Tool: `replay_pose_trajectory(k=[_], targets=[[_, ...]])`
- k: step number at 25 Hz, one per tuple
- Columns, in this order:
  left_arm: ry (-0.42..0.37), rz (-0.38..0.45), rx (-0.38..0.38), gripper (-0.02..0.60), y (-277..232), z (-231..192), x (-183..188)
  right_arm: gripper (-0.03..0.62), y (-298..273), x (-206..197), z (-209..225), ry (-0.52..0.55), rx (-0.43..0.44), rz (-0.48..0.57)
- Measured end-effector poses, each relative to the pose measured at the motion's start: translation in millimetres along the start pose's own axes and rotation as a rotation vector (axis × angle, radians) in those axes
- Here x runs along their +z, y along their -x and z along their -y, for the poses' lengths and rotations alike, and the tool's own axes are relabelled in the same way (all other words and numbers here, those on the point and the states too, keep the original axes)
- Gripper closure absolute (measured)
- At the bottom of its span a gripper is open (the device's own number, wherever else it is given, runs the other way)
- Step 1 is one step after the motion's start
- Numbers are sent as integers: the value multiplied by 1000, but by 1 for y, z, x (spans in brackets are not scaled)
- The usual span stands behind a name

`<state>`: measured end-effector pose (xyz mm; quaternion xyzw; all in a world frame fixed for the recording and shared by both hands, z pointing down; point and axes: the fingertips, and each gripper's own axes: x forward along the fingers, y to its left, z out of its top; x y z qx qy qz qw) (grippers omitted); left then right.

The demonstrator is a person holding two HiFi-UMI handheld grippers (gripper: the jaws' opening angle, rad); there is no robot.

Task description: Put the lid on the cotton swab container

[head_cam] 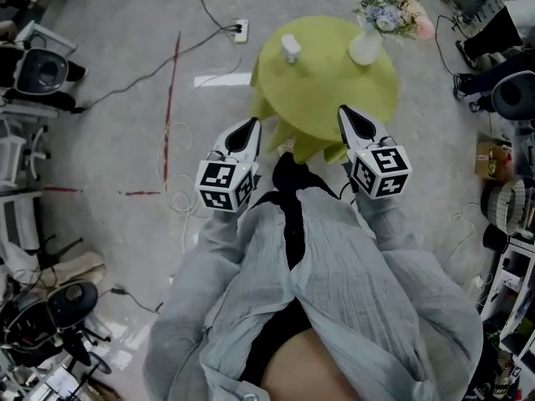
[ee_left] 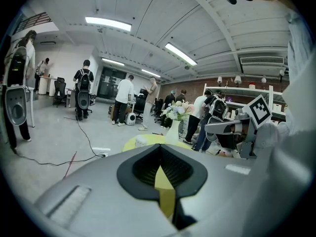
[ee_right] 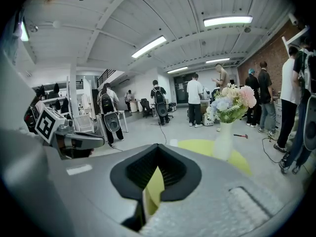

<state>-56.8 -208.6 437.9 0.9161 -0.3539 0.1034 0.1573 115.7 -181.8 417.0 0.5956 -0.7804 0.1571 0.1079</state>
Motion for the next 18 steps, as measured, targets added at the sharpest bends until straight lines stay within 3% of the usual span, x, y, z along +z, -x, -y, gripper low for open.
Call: replay_pose_trajectory(k=[18], targets=[[-11, -15, 0, 565, 2, -1, -5, 592, -2, -6, -4, 4, 13, -11]])
